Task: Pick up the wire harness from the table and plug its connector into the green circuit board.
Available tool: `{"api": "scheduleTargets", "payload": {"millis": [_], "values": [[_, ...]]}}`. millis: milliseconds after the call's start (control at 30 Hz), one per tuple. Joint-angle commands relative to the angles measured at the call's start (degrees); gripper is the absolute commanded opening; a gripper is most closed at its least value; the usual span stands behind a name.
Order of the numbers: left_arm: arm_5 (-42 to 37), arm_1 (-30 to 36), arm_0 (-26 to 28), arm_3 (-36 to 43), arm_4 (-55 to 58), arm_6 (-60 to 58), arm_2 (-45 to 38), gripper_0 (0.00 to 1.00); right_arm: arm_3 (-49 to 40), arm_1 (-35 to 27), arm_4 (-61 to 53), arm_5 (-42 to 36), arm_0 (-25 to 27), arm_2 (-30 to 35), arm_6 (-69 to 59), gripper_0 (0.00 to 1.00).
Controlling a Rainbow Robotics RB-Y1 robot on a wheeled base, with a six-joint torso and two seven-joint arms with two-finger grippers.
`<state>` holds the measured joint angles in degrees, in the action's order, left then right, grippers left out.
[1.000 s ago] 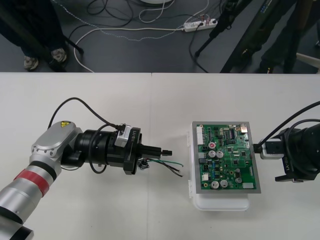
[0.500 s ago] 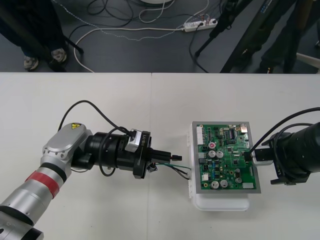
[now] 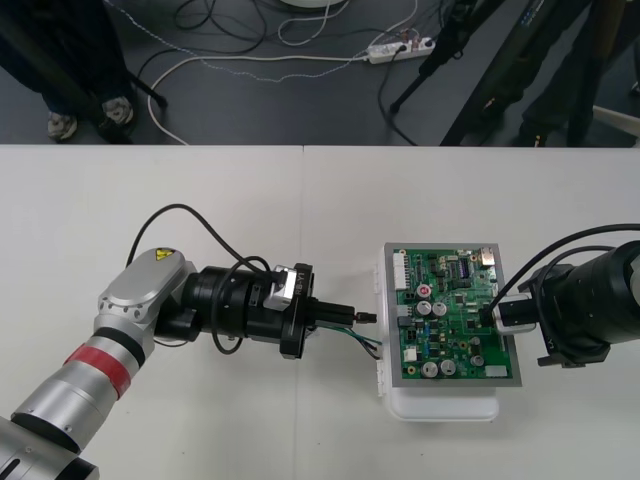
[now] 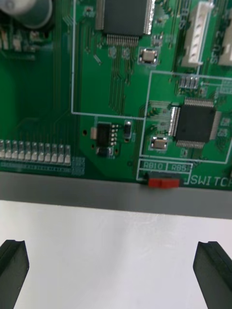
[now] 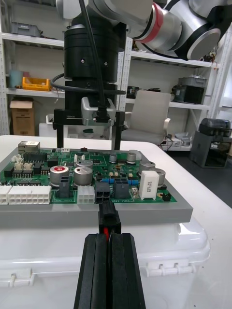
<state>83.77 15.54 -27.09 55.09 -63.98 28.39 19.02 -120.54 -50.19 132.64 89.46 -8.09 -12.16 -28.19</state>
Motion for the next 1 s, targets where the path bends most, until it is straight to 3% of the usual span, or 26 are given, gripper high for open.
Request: {"api": "scheduleTargets", "payload": {"millis": [33, 1000], "values": [[-3.4, -1.7, -2.3, 0.5, -0.5, 4.0, 0.9, 0.0, -1.6, 2.5, 1.5, -0.3, -1.7, -0.9, -2.5, 1.0], [-5.4, -3.1, -2.4, 0.4, -0.6, 4.3, 2.9, 0.0, -1.9, 4.9, 1.7, -0.3, -1.7, -1.4, -3.5, 1.0]]}}
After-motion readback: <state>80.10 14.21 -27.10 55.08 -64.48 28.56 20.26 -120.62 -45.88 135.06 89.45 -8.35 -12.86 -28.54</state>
